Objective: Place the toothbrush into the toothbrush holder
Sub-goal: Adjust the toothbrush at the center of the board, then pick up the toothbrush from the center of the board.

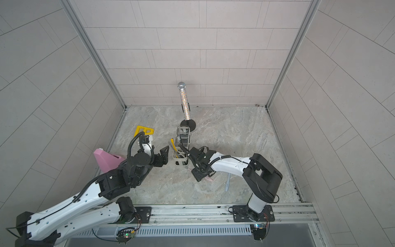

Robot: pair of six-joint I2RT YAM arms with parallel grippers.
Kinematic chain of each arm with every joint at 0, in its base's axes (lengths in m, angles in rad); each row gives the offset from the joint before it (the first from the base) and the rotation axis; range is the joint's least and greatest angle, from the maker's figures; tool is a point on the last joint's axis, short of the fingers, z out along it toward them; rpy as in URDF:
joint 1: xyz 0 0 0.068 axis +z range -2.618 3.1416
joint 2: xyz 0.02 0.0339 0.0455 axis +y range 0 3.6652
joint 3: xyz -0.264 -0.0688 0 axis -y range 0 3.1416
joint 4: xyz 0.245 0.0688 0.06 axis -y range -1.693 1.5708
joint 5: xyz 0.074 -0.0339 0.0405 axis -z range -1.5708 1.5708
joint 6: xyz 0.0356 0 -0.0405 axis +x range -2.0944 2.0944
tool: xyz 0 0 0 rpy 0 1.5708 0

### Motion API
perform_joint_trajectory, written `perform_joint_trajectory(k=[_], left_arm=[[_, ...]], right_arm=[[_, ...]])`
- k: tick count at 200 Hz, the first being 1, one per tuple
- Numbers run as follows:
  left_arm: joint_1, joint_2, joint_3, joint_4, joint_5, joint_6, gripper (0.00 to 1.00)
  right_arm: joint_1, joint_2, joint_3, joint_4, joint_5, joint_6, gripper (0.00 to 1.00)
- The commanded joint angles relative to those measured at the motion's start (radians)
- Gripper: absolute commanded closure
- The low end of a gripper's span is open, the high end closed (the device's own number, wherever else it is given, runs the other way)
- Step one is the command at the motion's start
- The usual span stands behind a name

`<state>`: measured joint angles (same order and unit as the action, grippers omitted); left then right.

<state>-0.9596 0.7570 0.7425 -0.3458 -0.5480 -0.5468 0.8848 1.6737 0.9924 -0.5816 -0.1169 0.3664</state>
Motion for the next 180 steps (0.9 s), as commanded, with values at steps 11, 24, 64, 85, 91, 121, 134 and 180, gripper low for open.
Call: perform_joint_trajectory(k=[11,24,64,85,91,121,134,180], left_arm=[[0.005,-0.005,0.055,-0.093,-0.004,-0.008,0.16],[0.005,-0.005,0.064,-0.113,-0.025,0.010,0.16],[0.006,-0.010,0.072,-0.124,-0.073,0.046,0.16],[0.009,-0.004,0.070,-0.115,-0.075,0.049,0.16],[0.010,0.000,0.070,-0.113,-0.074,0.050,0.16],[0.013,0.013,0.070,-0.110,-0.069,0.053,0.16],[0.015,0.010,0.069,-0.110,-0.067,0.052,0.16],[0.019,-0.011,0.054,-0.110,-0.072,0.042,0.16]], right_arm=[[0.002,0.054,-0.022,-0.033,0.014,-0.010,0.37],[0.002,0.067,-0.036,-0.023,0.025,-0.003,0.40],[-0.002,0.066,-0.083,-0.014,0.068,0.047,0.53],[-0.006,0.047,-0.110,-0.006,0.060,0.063,0.62],[-0.006,0.042,-0.115,-0.010,0.059,0.068,0.65],[-0.006,0.005,-0.160,-0.005,0.053,0.104,0.77],[-0.006,-0.015,-0.183,0.004,0.040,0.125,0.79],[-0.013,-0.090,-0.217,0.042,0.002,0.212,0.84]])
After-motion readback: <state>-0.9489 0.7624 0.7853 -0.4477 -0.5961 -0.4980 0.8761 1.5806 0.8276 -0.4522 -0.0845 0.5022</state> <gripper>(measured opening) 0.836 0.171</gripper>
